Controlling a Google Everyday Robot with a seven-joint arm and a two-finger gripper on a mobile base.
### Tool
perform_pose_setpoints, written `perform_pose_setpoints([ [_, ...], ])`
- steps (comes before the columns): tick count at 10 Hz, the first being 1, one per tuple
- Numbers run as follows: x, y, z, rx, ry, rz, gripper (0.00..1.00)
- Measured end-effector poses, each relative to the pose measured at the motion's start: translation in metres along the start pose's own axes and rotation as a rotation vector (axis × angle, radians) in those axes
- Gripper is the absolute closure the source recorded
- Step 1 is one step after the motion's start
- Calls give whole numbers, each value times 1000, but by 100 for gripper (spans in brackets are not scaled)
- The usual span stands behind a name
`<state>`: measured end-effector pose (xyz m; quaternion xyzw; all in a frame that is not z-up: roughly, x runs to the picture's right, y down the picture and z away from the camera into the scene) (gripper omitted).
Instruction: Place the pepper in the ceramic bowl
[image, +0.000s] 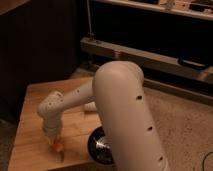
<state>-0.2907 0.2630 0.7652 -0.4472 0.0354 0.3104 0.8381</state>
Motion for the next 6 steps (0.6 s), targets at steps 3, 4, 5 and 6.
perform_pose_setpoints([
  [3, 0, -1, -4, -36, -3, -15, 93],
  [4, 1, -2, -4, -50, -4, -18, 95],
  [5, 1, -3, -4, -60, -2, -21, 95],
  [6, 2, -3, -3, -66, 0, -23, 95],
])
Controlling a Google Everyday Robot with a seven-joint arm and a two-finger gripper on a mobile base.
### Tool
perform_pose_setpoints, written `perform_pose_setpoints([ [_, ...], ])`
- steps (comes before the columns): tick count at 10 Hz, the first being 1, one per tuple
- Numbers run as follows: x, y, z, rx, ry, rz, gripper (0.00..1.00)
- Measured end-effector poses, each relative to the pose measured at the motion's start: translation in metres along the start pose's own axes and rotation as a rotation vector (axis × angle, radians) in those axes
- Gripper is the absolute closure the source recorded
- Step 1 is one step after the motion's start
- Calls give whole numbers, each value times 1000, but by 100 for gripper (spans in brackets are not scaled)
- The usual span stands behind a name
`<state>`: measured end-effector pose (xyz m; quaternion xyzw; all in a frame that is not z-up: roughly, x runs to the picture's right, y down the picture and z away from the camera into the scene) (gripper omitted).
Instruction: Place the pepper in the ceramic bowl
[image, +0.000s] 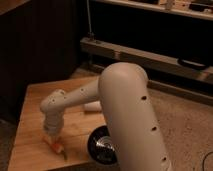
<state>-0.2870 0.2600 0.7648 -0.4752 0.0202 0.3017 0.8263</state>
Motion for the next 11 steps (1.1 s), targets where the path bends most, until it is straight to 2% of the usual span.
perform_pose_setpoints([
  [7, 0, 0, -2, -9, 14, -16, 95],
  [11, -13, -30, -64, -7, -24, -29, 95],
])
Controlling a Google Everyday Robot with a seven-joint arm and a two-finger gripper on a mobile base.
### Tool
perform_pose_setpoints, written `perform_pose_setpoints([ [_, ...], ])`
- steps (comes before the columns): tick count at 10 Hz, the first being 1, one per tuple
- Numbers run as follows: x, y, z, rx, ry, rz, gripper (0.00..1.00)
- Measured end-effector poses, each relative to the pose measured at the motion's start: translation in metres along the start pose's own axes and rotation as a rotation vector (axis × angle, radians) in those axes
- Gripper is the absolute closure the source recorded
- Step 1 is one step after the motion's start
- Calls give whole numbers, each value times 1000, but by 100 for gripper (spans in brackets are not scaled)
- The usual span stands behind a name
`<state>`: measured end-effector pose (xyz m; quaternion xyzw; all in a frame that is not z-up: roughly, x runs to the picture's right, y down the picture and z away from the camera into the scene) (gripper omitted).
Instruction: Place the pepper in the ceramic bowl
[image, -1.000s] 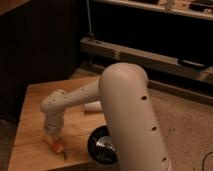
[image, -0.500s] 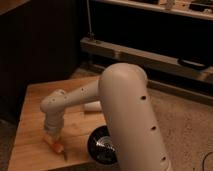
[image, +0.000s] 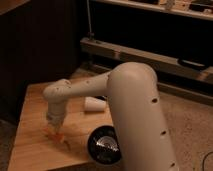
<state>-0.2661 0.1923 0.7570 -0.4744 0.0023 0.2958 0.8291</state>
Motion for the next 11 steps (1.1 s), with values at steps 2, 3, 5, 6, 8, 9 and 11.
perform_pose_setpoints([
  [2, -3, -19, -23, 0, -9, 9, 95],
  [3, -2, -27, -29, -1, -10, 13, 95],
  [5, 9, -44, -47, -14, -22, 22, 95],
  [6, 20, -52, -54, -23, -25, 27, 95],
  [8, 48, -74, -74, -77, -63, 28, 95],
  [9, 59, -83, -80, -94, -72, 30, 95],
  [11, 88, -94, -92, -131, -88, 28, 95],
])
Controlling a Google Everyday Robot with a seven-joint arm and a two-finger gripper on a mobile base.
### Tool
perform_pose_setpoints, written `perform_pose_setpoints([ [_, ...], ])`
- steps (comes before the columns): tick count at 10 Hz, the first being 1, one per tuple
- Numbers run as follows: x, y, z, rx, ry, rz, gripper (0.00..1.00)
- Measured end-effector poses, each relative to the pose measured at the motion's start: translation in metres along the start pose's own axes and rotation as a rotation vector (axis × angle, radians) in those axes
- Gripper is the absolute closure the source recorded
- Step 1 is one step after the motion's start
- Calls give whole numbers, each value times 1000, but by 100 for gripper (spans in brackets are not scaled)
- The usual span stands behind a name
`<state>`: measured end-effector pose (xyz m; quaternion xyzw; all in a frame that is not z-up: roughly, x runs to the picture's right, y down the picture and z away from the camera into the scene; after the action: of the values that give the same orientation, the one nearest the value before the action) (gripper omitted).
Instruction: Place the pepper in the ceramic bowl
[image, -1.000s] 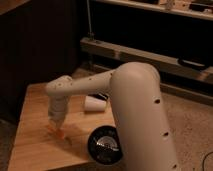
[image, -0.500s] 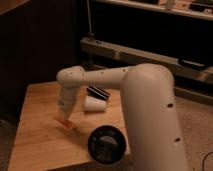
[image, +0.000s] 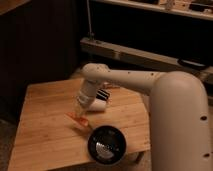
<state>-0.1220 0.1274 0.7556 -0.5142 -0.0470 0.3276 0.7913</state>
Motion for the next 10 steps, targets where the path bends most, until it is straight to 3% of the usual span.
perform_pose_setpoints([
  [2, 29, -7, -13, -24, -8, 3, 95],
  [6, 100, -4, -38, -59, 21, -21, 95],
  [9, 154, 11, -42, -89, 48, -29, 94],
  [10, 167, 15, -42, -104, 55, -33, 89],
])
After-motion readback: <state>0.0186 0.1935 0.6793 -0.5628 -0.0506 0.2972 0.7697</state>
